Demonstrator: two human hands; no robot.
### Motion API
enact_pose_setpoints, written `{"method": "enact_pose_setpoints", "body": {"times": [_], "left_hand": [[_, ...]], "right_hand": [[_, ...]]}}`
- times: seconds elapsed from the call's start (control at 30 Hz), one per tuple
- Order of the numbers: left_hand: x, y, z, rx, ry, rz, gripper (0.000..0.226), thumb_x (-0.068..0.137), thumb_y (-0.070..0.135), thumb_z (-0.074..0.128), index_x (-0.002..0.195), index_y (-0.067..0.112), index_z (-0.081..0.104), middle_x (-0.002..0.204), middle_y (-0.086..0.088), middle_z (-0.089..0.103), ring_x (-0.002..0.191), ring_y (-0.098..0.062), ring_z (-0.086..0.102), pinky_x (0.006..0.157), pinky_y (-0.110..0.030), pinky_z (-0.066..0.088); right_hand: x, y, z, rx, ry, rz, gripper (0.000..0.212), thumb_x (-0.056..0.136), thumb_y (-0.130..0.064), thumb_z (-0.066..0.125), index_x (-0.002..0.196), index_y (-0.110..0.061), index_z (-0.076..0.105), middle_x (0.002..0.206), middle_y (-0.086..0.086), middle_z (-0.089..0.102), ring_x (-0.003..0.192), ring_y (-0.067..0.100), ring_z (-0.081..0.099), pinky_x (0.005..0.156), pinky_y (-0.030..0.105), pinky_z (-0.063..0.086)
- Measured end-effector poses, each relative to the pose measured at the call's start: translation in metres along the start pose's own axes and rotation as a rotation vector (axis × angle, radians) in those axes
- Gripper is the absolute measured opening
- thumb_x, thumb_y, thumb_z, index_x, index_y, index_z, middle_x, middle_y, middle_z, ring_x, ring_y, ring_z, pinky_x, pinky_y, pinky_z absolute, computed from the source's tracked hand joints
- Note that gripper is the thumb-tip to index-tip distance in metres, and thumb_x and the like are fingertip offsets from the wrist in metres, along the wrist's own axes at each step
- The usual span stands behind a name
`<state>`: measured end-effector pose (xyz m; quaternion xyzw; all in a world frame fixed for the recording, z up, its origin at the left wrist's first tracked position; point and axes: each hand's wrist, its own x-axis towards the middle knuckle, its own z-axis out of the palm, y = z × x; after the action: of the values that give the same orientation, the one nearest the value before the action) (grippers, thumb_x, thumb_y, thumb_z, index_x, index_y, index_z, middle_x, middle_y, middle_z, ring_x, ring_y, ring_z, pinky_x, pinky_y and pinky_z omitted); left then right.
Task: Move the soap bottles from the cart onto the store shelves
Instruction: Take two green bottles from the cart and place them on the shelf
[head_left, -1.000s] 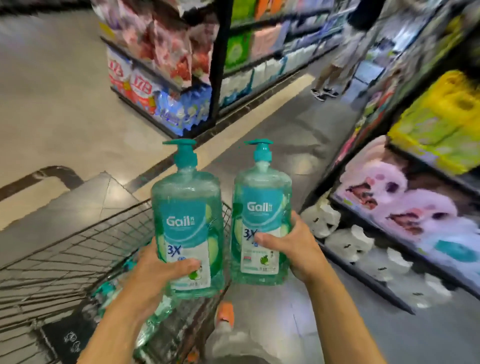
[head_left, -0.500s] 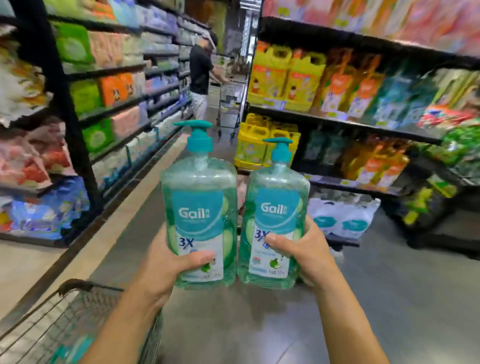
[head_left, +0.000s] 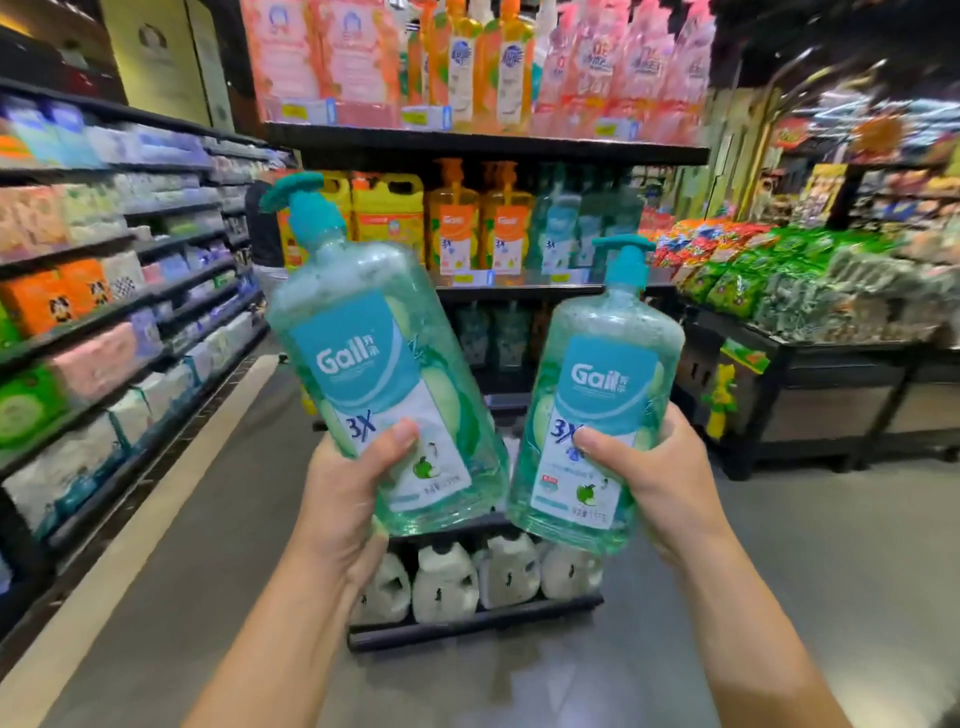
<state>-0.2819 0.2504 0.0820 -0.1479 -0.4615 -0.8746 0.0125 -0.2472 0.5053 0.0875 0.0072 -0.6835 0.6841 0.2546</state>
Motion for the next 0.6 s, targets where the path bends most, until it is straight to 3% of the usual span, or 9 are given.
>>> {"method": "enact_pose_setpoints", "body": {"times": [0.13, 0.33, 0.4, 0.5, 0.6], "left_hand": [[0.042, -0.016, 0.056, 0.007, -0.041, 0.001, 0.103, 0.039, 0.028, 0.102, 0.133, 0.010, 0.065, 0.117, -0.012, 0.077, 0.099, -0.028, 0.077, 0.076, -0.041, 0.064], [0.109, -0.059, 0.104, 0.059, -0.122, 0.034, 0.058, 0.067, 0.010, 0.081, 0.124, 0.014, 0.070, 0.119, -0.011, 0.077, 0.102, -0.028, 0.076, 0.093, -0.053, 0.060], [0.134, -0.079, 0.117, 0.067, -0.144, 0.050, 0.070, 0.061, 0.013, 0.088, 0.128, 0.010, 0.068, 0.122, -0.013, 0.075, 0.105, -0.031, 0.075, 0.094, -0.054, 0.059], [0.176, -0.105, 0.137, 0.050, -0.148, 0.092, 0.107, 0.042, 0.034, 0.104, 0.136, 0.005, 0.062, 0.124, -0.015, 0.074, 0.105, -0.031, 0.075, 0.092, -0.052, 0.060], [0.226, -0.129, 0.157, 0.049, -0.155, 0.145, 0.097, 0.047, 0.034, 0.103, 0.131, 0.007, 0.063, 0.115, -0.006, 0.079, 0.097, -0.022, 0.077, 0.081, -0.037, 0.062]], "right_hand": [[0.029, -0.005, -0.058, -0.036, 0.067, -0.047, 0.075, 0.044, -0.044, 0.092, 0.111, -0.021, 0.067, 0.104, -0.007, 0.080, 0.093, 0.015, 0.078, 0.073, 0.032, 0.061], [0.079, 0.006, -0.126, -0.085, 0.152, -0.083, 0.075, 0.045, -0.042, 0.096, 0.111, -0.022, 0.067, 0.108, -0.001, 0.079, 0.097, 0.021, 0.077, 0.083, 0.045, 0.061], [0.098, 0.012, -0.142, -0.096, 0.180, -0.095, 0.074, 0.045, -0.042, 0.096, 0.110, -0.023, 0.066, 0.108, -0.002, 0.079, 0.096, 0.020, 0.077, 0.082, 0.045, 0.061], [0.134, 0.023, -0.160, -0.112, 0.216, -0.108, 0.073, 0.048, -0.041, 0.097, 0.111, -0.022, 0.067, 0.109, -0.001, 0.079, 0.098, 0.021, 0.077, 0.082, 0.045, 0.061], [0.178, 0.033, -0.173, -0.129, 0.247, -0.112, 0.068, 0.056, -0.031, 0.101, 0.113, -0.017, 0.067, 0.107, -0.001, 0.079, 0.097, 0.021, 0.077, 0.079, 0.040, 0.062]]}}
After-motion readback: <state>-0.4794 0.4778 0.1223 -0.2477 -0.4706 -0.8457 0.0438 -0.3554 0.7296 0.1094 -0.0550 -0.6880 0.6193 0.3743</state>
